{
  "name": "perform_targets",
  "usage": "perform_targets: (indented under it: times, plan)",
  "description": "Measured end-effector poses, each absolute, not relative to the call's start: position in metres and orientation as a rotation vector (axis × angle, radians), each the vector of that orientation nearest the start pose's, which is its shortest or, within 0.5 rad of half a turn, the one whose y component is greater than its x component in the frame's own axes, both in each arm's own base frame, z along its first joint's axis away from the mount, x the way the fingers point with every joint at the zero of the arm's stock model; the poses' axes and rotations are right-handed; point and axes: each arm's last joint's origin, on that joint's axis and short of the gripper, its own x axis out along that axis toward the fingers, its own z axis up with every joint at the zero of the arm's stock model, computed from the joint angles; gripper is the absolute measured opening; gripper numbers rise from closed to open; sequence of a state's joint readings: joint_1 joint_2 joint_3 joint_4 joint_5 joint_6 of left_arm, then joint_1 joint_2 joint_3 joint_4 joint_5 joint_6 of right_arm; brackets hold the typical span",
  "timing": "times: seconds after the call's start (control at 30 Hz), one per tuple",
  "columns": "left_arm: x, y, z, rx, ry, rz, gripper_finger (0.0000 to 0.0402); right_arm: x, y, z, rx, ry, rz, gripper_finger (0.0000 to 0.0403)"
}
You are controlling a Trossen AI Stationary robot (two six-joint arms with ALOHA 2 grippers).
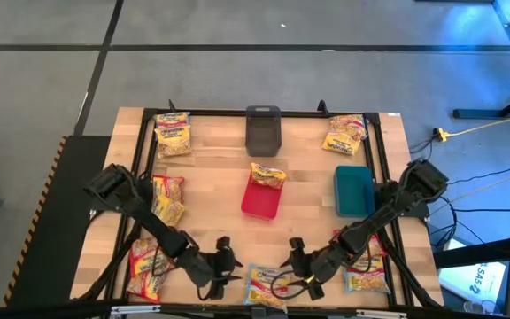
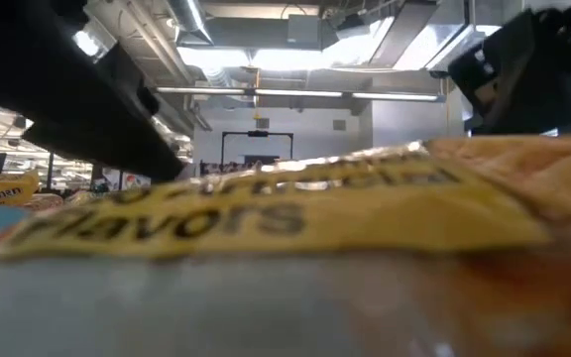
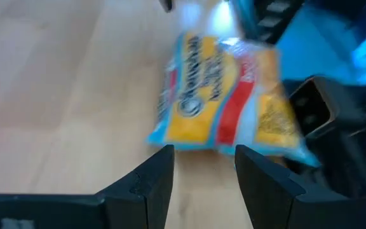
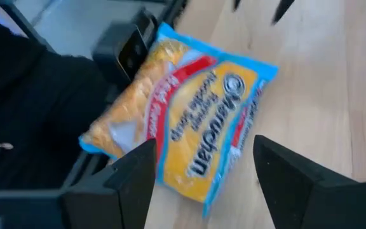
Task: Sort Maruchan noodles
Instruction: Put the yellow noodle pack into the red bin
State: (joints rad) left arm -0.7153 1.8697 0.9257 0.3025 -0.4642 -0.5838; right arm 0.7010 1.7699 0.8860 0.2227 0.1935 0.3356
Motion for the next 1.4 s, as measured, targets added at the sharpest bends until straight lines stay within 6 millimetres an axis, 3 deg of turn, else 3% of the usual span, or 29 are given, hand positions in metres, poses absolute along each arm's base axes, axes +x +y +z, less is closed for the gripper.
perform_targets:
  times: [0.17, 0.3, 0.5, 0.63, 0.8, 1.23, 1.4]
  plan:
    - [0.271, -0.222, 0.166, -0.199, 0.807, 0.101, 0.0162, 0.271, 0.221, 0.152, 0.026, 0.670, 0.374, 0.0231]
    - [0.246, -0.201, 0.186, -0.219, 0.999, 0.314, 0.0162, 0.271, 0.218, 0.149, -0.023, 0.688, 0.345, 0.0231]
    - [0.207, -0.165, 0.210, -0.318, 1.094, 0.685, 0.0162, 0.270, 0.213, 0.147, -0.129, 0.666, 0.214, 0.0231]
    - [0.194, -0.142, 0.203, -0.352, 1.166, 0.877, 0.0162, 0.270, 0.211, 0.147, -0.156, 0.650, 0.155, 0.0231]
    - [0.190, -0.123, 0.182, -0.332, 1.217, 0.969, 0.0162, 0.270, 0.209, 0.147, -0.183, 0.644, 0.107, 0.0231]
    - [0.196, -0.108, 0.174, -0.251, 1.244, 0.959, 0.0160, 0.281, 0.191, 0.145, -0.217, 0.661, 0.029, 0.0231]
    - [0.199, -0.107, 0.169, -0.254, 1.254, 0.911, 0.0127, 0.281, 0.188, 0.144, -0.224, 0.677, 0.017, 0.0231]
